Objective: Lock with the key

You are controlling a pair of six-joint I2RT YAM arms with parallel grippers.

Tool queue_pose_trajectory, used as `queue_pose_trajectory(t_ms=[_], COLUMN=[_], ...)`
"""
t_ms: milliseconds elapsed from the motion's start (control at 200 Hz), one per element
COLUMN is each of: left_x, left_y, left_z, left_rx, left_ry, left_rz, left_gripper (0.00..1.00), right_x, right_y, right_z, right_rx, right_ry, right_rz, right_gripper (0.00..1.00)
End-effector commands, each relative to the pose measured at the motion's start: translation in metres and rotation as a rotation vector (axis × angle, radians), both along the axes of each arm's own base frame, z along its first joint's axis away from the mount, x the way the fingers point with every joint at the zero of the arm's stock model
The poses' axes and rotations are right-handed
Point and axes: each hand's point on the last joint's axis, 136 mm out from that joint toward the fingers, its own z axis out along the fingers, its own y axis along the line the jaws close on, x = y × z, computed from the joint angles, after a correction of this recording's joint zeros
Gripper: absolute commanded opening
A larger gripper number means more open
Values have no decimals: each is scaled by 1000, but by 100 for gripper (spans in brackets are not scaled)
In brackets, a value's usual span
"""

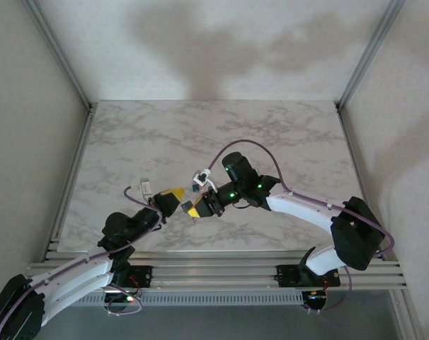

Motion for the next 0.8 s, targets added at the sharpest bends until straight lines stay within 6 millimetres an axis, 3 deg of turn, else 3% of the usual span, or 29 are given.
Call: queue_pose_trajectory(t_ms=[0,796], left_x=[8,-1], left_y=[4,0], left_z=[-34,-46], left_rx=[67,66], left_ry=[78,87], left_rz=[45,-3], left_gripper=[0,0], right_x=[-30,-26], right_y=[-7,-6], right_z=[43,56], right_rx=[162,220], right_ry=[-31,-13], right_rz=[150,137], right_gripper=[0,0])
